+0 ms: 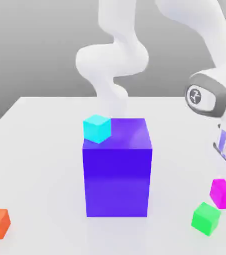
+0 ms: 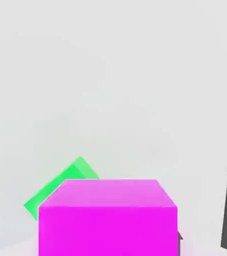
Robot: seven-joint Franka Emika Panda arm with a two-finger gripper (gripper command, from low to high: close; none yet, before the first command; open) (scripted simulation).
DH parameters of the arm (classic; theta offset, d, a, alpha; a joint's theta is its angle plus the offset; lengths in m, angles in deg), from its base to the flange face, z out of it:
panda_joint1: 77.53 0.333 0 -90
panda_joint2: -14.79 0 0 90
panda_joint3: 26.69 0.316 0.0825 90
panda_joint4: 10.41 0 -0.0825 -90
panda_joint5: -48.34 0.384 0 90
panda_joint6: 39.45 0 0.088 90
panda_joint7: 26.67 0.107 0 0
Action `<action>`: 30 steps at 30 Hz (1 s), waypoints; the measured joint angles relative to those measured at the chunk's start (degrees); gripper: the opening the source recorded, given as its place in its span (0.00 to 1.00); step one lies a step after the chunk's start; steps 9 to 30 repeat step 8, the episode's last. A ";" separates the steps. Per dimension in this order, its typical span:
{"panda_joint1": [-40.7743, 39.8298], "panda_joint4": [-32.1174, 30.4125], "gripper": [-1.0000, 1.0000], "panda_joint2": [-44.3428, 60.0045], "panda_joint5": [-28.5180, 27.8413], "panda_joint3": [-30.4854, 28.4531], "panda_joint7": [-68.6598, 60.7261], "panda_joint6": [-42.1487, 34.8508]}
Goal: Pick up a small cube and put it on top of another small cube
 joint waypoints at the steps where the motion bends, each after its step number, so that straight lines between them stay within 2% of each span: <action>1: -0.04 -0.54 0.00 0.89 -0.22 -0.02 -0.42 1.41; 4: 0.66 -0.77 0.00 5.96 -2.35 -1.16 0.61 6.59; 5: 0.98 -0.72 1.00 7.58 -3.06 -1.66 1.12 8.11; 30: 0.98 -0.72 1.00 7.58 -3.06 -1.66 1.12 8.11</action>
